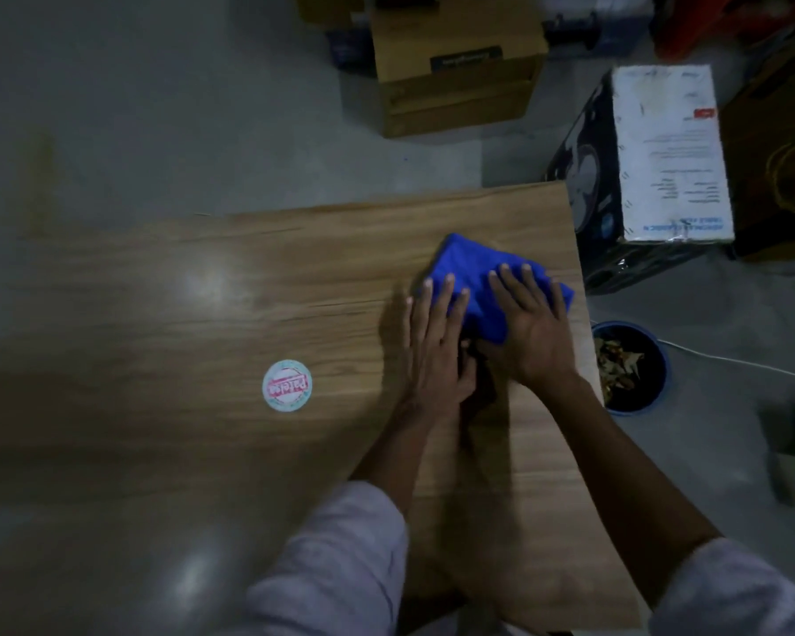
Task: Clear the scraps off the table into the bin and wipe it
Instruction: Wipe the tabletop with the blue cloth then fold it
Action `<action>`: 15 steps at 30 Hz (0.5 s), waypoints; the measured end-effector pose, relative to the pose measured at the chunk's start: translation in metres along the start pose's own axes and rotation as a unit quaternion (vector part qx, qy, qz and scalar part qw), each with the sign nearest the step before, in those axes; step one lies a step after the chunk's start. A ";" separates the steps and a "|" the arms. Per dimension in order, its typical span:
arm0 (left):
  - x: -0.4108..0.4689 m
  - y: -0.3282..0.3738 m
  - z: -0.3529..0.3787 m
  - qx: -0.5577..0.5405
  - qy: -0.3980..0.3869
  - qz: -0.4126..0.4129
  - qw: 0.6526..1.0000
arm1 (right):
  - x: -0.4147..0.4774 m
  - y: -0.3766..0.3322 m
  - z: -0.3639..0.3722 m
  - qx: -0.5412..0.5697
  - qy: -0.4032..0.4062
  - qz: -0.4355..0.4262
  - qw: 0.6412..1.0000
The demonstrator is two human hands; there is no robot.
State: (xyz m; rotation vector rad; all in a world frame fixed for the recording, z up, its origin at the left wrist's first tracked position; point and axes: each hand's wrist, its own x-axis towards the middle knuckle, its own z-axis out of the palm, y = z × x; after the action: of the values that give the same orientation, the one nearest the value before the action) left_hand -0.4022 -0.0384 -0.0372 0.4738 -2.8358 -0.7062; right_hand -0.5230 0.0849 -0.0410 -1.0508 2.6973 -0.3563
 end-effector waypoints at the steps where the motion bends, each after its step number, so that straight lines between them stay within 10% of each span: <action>1: 0.017 -0.008 -0.002 0.027 -0.031 0.035 0.999 | -0.003 0.001 0.002 0.016 0.003 0.011 1.000; 7: 0.129 -0.044 0.001 0.194 -0.126 0.232 0.945 | 0.052 0.023 -0.007 0.043 0.090 0.070 0.993; 15: 0.148 -0.037 0.011 0.171 -0.186 0.073 0.965 | 0.084 0.036 -0.002 0.112 0.058 0.029 0.992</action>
State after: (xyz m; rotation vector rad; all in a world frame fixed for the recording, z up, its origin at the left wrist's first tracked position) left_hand -0.5334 -0.1162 -0.0507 0.1851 -3.3239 -0.2991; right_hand -0.6064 0.0536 -0.0598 -0.9109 2.7011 -0.7111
